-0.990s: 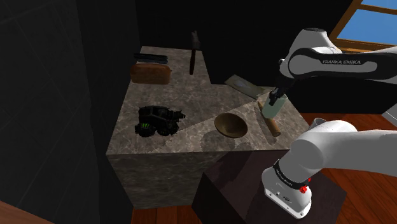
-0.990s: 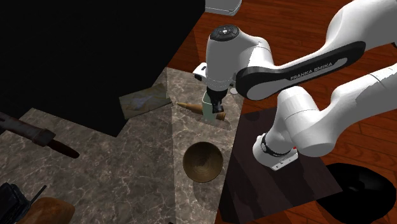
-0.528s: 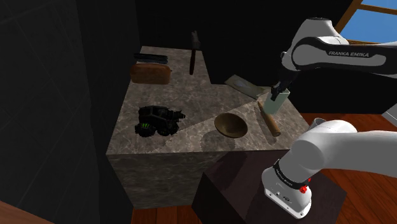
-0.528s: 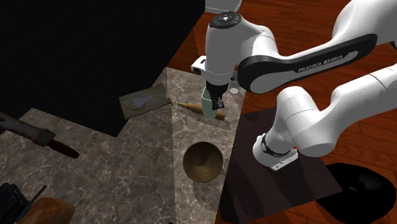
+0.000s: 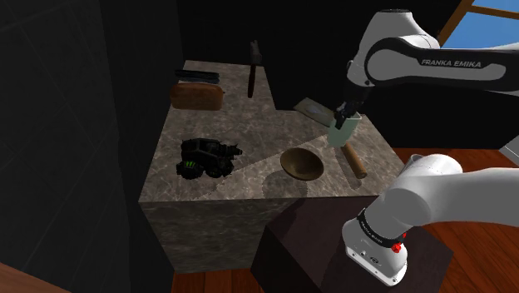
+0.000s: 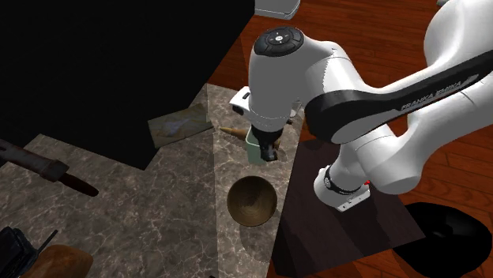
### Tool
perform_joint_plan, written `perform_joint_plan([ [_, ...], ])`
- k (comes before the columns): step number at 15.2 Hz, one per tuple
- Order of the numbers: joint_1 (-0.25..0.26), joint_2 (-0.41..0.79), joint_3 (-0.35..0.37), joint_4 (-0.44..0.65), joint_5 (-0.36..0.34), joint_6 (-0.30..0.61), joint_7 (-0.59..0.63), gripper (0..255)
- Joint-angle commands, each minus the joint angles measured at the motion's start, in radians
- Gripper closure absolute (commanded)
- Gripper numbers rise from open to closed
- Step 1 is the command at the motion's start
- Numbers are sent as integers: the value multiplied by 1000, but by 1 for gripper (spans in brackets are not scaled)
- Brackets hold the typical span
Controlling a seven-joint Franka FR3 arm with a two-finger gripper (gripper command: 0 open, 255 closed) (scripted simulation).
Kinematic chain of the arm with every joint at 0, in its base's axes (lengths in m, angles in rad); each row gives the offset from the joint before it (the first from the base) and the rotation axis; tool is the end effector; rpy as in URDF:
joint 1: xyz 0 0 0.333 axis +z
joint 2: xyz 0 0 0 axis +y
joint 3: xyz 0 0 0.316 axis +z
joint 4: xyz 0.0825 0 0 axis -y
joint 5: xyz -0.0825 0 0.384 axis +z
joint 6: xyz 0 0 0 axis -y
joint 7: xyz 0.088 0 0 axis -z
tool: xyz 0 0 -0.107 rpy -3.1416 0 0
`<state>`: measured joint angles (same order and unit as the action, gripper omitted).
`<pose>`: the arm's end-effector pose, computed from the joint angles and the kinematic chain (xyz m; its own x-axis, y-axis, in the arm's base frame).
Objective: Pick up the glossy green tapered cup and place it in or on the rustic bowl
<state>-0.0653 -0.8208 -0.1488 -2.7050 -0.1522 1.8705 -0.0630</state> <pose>0.2948 -0.0753 0.4578 0.9982 -0.0572 -0.0197 -0.0564 -0.9978 0.0347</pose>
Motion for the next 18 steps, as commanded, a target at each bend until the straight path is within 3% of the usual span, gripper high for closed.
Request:
perform_joint_plan([
  [1, 31, 26, 43, 29, 37, -7, 48, 255],
  [8, 115, 140, 175, 145, 137, -16, 196, 255],
  [18, 115, 173, 176, 31, 136, 132, 200, 255],
])
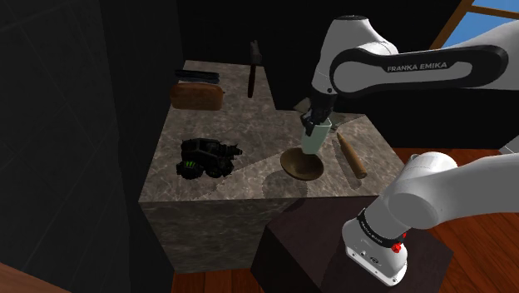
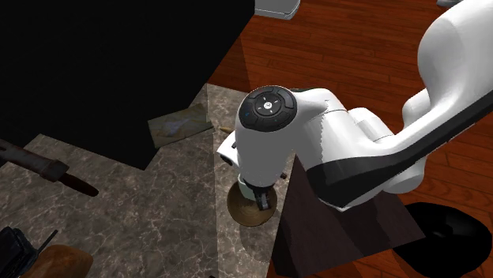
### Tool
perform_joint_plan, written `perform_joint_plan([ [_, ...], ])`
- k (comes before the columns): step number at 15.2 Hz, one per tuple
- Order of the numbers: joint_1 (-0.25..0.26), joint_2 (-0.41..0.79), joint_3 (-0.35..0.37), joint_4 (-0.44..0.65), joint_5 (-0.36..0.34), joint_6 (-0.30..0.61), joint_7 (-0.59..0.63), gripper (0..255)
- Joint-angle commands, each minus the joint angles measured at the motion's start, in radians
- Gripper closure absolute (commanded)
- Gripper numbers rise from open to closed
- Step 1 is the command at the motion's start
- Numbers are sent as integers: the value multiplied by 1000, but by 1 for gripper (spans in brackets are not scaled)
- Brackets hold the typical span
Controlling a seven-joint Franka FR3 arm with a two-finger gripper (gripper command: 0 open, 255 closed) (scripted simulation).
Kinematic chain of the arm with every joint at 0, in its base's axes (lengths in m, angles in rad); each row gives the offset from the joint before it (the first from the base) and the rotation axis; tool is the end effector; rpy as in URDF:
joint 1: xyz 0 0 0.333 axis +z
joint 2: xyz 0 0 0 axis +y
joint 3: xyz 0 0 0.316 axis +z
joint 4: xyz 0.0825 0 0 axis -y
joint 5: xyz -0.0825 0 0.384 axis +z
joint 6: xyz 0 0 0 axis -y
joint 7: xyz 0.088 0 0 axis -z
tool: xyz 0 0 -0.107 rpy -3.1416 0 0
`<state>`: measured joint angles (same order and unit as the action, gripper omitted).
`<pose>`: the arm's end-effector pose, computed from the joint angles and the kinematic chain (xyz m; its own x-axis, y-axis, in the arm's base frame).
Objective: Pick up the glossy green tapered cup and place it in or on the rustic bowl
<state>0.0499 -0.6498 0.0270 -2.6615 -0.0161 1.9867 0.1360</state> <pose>0.3414 0.0251 0.4360 0.9981 -0.0584 -0.0209 -0.0577 -0.9978 0.0340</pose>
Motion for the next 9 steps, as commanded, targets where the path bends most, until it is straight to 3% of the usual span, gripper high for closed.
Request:
perform_joint_plan([
  [1, 0, 7, 1, -23, 0, 31, 2, 255],
  [9, -1, 60, 3, -100, -1, 161, 6, 255],
])
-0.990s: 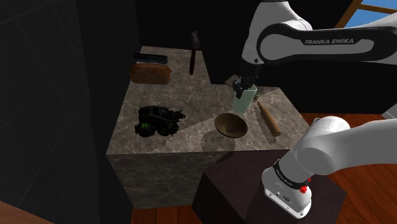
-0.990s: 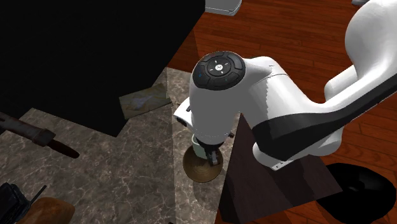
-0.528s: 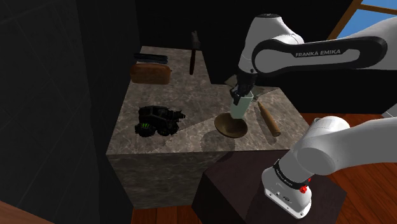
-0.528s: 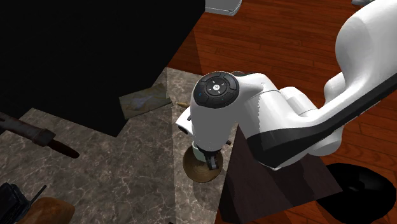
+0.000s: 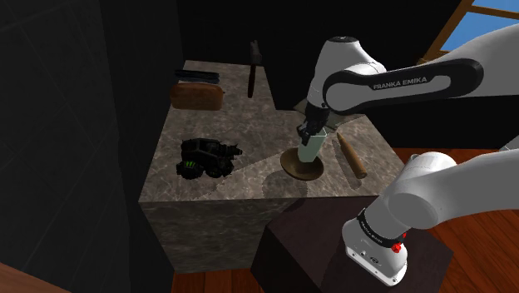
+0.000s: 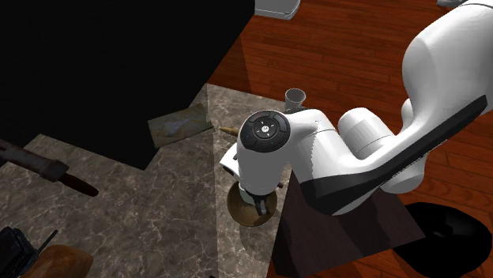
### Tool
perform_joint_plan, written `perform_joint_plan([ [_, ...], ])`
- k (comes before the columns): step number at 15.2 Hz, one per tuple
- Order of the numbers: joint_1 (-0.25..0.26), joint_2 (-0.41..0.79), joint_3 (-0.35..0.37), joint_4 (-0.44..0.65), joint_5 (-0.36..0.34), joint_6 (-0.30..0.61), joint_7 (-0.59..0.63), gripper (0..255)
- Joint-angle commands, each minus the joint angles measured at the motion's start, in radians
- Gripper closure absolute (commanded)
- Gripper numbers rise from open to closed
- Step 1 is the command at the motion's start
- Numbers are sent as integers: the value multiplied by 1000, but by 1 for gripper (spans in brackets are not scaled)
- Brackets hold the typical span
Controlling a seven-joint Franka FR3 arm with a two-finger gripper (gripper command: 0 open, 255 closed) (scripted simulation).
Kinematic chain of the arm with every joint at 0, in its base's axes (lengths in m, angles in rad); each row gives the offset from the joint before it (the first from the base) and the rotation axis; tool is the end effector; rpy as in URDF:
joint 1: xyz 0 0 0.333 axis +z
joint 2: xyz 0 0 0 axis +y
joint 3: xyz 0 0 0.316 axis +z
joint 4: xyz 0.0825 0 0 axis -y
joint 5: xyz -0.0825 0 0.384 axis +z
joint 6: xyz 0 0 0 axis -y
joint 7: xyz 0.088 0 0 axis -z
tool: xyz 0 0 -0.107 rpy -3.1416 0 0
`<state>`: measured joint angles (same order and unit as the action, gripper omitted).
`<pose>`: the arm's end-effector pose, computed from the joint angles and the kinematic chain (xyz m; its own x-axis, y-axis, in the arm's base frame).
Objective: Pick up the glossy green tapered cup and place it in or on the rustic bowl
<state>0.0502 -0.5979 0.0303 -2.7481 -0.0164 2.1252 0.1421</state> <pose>0.3411 0.0260 0.3902 0.9981 -0.0586 -0.0208 -0.0578 -0.9977 0.0341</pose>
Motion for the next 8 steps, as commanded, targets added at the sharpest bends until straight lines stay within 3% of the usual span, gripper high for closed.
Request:
perform_joint_plan([
  [1, -1, 17, 0, -22, -1, 40, 0, 255],
  [3, -2, 38, 0, -41, -2, 80, 1, 255],
  [8, -2, 38, 0, -41, -2, 80, 1, 255],
])
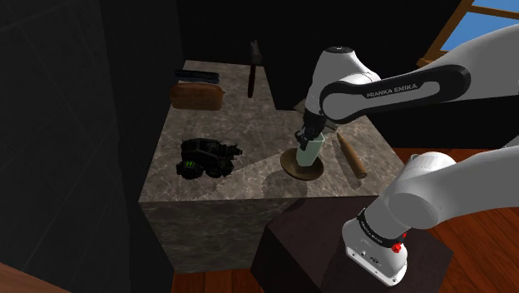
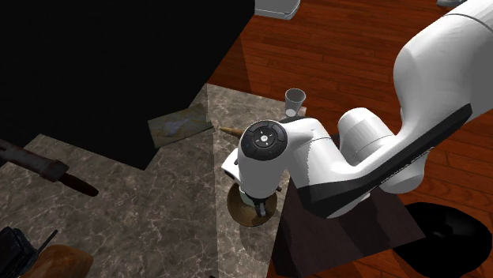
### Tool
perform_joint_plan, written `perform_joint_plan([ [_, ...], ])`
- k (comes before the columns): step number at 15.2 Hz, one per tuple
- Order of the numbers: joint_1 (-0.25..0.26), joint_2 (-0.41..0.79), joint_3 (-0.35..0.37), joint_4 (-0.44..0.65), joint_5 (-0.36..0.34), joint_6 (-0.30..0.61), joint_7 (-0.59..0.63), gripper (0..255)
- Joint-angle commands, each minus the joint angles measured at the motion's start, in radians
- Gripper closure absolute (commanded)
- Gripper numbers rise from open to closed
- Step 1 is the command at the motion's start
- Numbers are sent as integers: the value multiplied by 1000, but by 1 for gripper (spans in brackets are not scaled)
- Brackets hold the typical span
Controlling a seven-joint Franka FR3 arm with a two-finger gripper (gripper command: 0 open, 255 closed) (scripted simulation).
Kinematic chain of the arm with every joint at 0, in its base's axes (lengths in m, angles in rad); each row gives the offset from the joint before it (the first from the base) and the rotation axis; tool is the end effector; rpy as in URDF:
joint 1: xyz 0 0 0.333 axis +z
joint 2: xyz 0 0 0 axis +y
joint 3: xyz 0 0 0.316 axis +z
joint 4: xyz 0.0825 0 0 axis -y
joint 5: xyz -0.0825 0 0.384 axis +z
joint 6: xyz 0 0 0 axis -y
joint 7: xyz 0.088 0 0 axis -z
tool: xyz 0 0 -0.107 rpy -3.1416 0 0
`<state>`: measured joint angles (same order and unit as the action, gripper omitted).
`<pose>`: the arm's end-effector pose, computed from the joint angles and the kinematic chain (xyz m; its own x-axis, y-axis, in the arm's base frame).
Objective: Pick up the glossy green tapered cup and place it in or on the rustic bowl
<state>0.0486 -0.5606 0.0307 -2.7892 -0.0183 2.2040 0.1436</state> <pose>0.3406 0.0254 0.3658 0.9981 -0.0585 -0.0204 -0.0578 -0.9977 0.0341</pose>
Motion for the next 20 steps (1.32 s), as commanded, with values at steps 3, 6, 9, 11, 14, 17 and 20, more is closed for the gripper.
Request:
perform_joint_plan([
  [3, 0, 0, 0, 0, 0, 1, 0, 255],
  [6, 0, 0, 0, 0, 0, 1, 0, 0],
  [9, 0, 0, 0, 0, 0, 1, 0, 0],
  [11, 2, -40, 0, 44, 2, -84, -1, 0],
  [14, 3, -68, 0, 89, 4, -156, -2, 0],
  [17, 3, -68, 0, 89, 4, -156, -2, 0],
  [20, 3, -68, 0, 89, 4, -156, -2, 0],
])
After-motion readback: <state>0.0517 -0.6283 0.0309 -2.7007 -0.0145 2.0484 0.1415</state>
